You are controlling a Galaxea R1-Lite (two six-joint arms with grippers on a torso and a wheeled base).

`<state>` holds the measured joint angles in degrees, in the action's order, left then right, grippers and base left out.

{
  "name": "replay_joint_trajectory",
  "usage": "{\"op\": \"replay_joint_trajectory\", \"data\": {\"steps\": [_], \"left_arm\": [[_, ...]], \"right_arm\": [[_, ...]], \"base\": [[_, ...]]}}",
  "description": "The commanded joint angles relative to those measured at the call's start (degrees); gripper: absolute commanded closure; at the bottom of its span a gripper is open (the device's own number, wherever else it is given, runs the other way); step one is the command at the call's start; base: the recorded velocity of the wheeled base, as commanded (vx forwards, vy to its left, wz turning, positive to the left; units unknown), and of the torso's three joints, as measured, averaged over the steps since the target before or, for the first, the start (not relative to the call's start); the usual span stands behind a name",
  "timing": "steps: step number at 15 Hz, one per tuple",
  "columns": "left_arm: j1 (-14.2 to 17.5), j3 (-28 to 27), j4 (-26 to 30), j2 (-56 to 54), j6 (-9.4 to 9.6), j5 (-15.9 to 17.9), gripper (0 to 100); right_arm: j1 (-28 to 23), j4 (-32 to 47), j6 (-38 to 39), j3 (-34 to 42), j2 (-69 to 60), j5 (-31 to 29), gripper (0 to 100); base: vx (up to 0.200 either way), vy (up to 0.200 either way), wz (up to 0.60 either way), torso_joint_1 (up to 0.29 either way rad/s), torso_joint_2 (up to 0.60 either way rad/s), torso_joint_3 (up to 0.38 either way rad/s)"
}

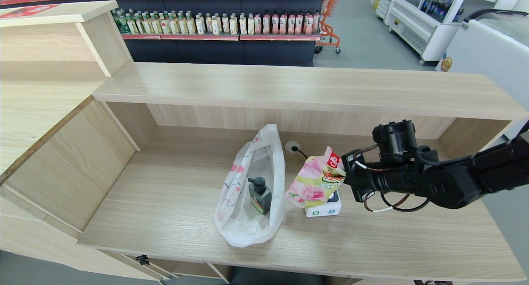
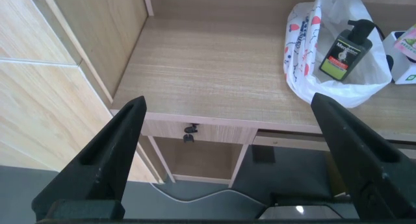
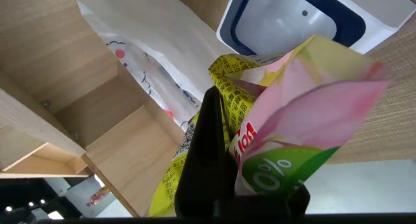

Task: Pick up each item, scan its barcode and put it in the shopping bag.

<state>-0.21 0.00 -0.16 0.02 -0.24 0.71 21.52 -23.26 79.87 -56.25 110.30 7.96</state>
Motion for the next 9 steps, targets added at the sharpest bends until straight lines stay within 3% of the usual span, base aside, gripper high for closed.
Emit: {"op": "replay_joint_trajectory", "data": {"steps": [1,4,6,7,8,9], "left_arm": [[0.03,0.00,-0.02,-0.02,-0.02,0.00,0],[0.03,0.00,-0.02,0.06,-0.02,0.00,0],[-0.06,0.00,-0.02,0.06,-0.02,0.00,0],[0.03,0.00,-0.02,0.06,-0.02,0.00,0],[0.03,0.00,-0.02,-0.02,-0.02,0.00,0],[0.03,0.00,-0.02,0.06,-0.02,0.00,0]], "right_arm": [[0.28,-0.03,0.02,0.35,-0.53,-0.05,100],[0.02,0.50,-4.99,2.72,-10.19,-1.28,100],[-0.07,0.41,-17.21,4.22,-15.47,-5.15,100],[0.19,0.06,-29.78,7.29,-19.51,-6.20,100],[0.19,-0.03,-33.47,8.35,-21.18,-5.59,100],[0.37,-0.38,-41.90,9.93,-24.08,-2.07,100]], "base": [[0.000,0.000,0.00,0.000,0.00,0.000],[0.000,0.000,0.00,0.000,0.00,0.000],[0.000,0.000,0.00,0.000,0.00,0.000],[0.000,0.000,0.00,0.000,0.00,0.000],[0.000,0.000,0.00,0.000,0.00,0.000],[0.000,0.000,0.00,0.000,0.00,0.000]]}}
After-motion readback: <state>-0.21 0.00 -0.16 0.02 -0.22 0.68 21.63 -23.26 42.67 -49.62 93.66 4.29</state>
